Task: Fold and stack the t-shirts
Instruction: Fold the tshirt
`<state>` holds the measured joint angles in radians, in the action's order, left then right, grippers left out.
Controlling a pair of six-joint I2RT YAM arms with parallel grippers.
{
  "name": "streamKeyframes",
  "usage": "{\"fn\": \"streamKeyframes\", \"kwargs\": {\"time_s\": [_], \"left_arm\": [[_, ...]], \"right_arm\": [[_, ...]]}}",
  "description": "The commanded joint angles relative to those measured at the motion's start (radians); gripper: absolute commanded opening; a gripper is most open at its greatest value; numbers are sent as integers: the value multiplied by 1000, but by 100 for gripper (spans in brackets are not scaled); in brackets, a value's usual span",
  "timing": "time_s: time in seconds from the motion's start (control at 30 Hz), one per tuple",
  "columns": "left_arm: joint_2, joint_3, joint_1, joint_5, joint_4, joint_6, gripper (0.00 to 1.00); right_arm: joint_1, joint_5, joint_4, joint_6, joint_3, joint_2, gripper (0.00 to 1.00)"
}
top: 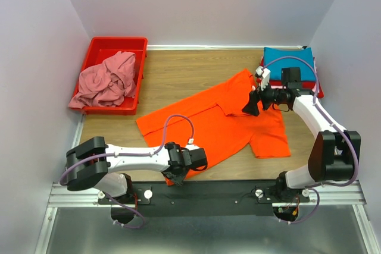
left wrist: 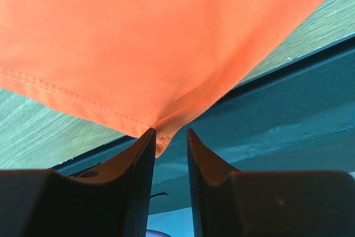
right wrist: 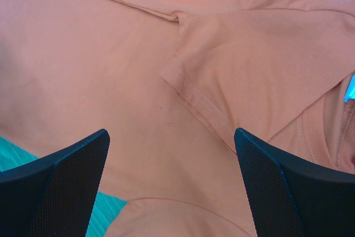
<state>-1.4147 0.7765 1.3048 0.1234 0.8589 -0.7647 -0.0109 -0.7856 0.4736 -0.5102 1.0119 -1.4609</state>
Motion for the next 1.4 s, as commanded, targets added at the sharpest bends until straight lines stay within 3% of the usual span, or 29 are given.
{"fn": "streamKeyframes", "kwargs": {"time_s": [0.0,0.57,0.73,0.77,0.8,0.87,0.93,0.97,1.07,1.17,1.37], "left_arm": [[25,3,7,42,19,-22,37],[14,-34,8,7,-3,1,43],[-16,-20,8,1,-9,21,28],[-27,-16,8,-4,-11,36,15],[-27,-16,8,-4,-11,36,15],[-26,-13,8,-7,-11,47,0],[-21,-11,8,-11,-15,50,0],[-15,-13,8,-19,-21,54,0],[19,-14,8,-36,-38,56,0],[42,3,10,-45,-46,56,0],[79,37,10,-59,-72,82,0]], "right_arm": [[6,-32,31,-17,-12,-13,100],[6,-37,39,-19,-9,-27,100],[6,-24,63,-36,4,-9,100],[6,55,173,-139,46,20,100],[6,55,174,-140,47,20,100],[6,203,299,-222,102,22,99],[28,328,447,-272,143,-7,98],[32,442,488,-310,164,-13,98],[75,576,565,-352,116,-1,95],[117,664,571,-349,51,16,93],[238,692,580,-255,-35,-4,89]]}}
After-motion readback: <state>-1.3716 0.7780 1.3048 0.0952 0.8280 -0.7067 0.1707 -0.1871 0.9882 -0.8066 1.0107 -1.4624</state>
